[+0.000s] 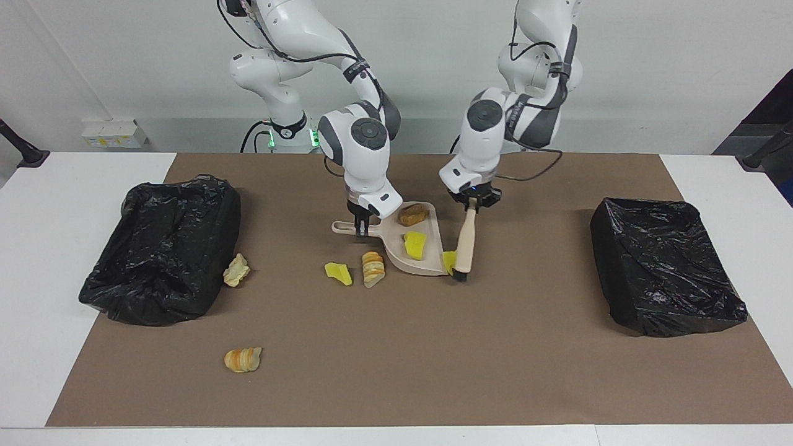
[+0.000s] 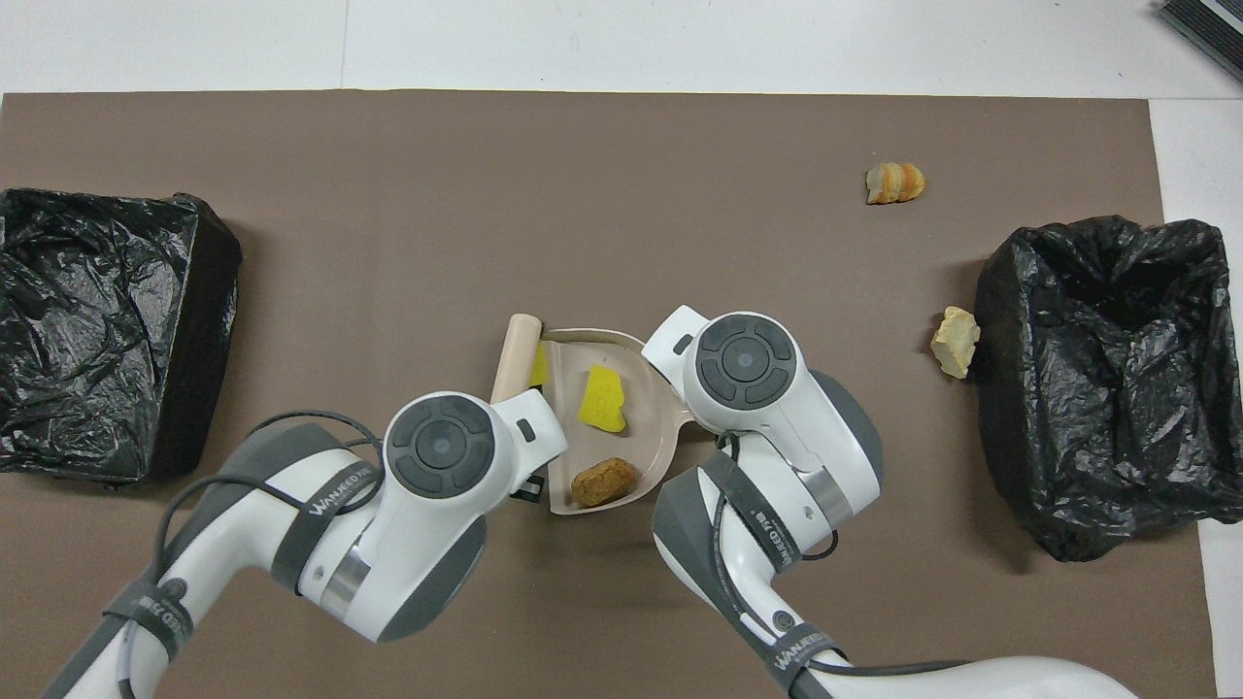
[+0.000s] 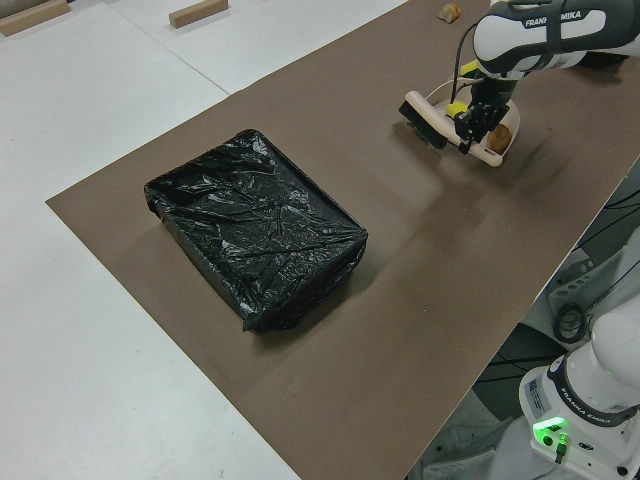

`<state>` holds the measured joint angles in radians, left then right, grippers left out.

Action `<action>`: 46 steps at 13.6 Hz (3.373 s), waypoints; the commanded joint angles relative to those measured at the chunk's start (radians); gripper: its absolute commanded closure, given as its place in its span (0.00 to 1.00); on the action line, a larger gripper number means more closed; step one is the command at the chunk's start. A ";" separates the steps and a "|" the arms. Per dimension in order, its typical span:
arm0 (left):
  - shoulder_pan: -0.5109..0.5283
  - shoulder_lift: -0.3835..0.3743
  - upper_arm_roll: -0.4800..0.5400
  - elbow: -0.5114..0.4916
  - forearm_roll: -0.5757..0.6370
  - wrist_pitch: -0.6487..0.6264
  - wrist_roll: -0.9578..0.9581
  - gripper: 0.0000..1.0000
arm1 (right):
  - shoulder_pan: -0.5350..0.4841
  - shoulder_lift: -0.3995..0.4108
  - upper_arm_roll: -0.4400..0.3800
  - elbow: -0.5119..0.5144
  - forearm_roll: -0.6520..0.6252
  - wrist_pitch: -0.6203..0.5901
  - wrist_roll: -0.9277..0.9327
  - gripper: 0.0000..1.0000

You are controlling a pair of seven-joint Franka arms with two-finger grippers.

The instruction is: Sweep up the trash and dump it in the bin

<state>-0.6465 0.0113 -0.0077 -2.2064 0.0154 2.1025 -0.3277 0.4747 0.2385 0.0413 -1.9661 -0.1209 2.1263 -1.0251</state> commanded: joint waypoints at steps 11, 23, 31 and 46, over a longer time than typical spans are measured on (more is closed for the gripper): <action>-0.064 -0.095 0.034 0.065 -0.272 -0.072 -0.076 1.00 | -0.002 -0.004 0.005 -0.005 -0.017 0.006 0.020 1.00; 0.013 -0.183 0.023 -0.031 -0.098 -0.210 -0.218 1.00 | -0.025 -0.018 0.005 -0.013 0.009 -0.002 0.011 1.00; -0.034 -0.192 0.018 -0.101 -0.097 -0.139 -0.286 1.00 | -0.175 -0.076 0.006 -0.007 0.294 0.021 -0.286 1.00; -0.502 -0.202 0.012 -0.268 -0.104 0.085 -0.728 1.00 | -0.513 -0.085 0.003 0.303 0.446 -0.452 -0.553 1.00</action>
<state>-1.1232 -0.1673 -0.0118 -2.4439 -0.1006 2.1470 -1.0306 0.0224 0.1483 0.0372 -1.7123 0.2914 1.7411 -1.5230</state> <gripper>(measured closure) 0.736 0.670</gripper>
